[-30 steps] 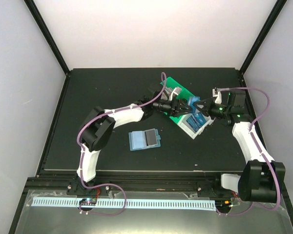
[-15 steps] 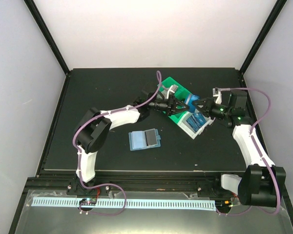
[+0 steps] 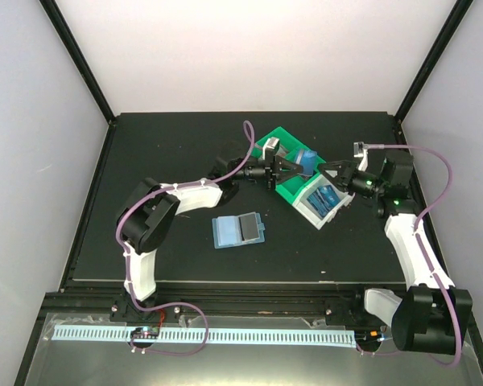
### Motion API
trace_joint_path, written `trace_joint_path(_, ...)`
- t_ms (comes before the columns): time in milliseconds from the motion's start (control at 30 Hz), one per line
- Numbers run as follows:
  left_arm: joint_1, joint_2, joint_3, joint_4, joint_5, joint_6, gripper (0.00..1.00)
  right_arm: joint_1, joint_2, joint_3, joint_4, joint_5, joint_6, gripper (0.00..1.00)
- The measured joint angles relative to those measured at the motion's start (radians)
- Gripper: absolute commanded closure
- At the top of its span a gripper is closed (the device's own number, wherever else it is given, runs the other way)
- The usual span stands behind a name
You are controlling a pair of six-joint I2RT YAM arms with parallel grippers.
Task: Put the credit cards into the card holder
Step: Pick up the credit card from the storage box.
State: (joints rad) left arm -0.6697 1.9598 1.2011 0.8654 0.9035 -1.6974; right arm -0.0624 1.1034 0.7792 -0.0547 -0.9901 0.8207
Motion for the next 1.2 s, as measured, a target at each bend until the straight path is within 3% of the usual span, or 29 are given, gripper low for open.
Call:
trace_joint_path(300,0.0,-0.053,0.001,0.019,-0.002,-0.013,0.98,0.013,0.015,0.003,-0.014,-0.052,-0.029,0.74)
trace_joint_path(467,0.0,-0.054,0.001,0.015,-0.002,-0.008,0.98,0.017,0.019,0.006,-0.003,-0.072,-0.026,0.65)
trace_joint_path(633,0.0,-0.054,0.001,-0.005,-0.002,0.008,0.98,0.017,-0.007,0.006,0.045,-0.076,-0.001,0.63)
trace_joint_path(900,0.0,-0.056,0.001,-0.005,-0.001,0.018,0.99,0.027,-0.007,0.008,0.048,-0.078,-0.007,0.67)
trace_joint_path(1067,-0.003,-0.074,0.001,-0.005,0.003,0.016,0.99,0.047,0.019,0.028,0.006,-0.072,-0.03,0.8)
trace_joint_path(1200,-0.003,-0.077,0.0,-0.005,0.002,0.004,0.98,0.05,0.021,0.039,0.003,-0.072,-0.037,0.82)
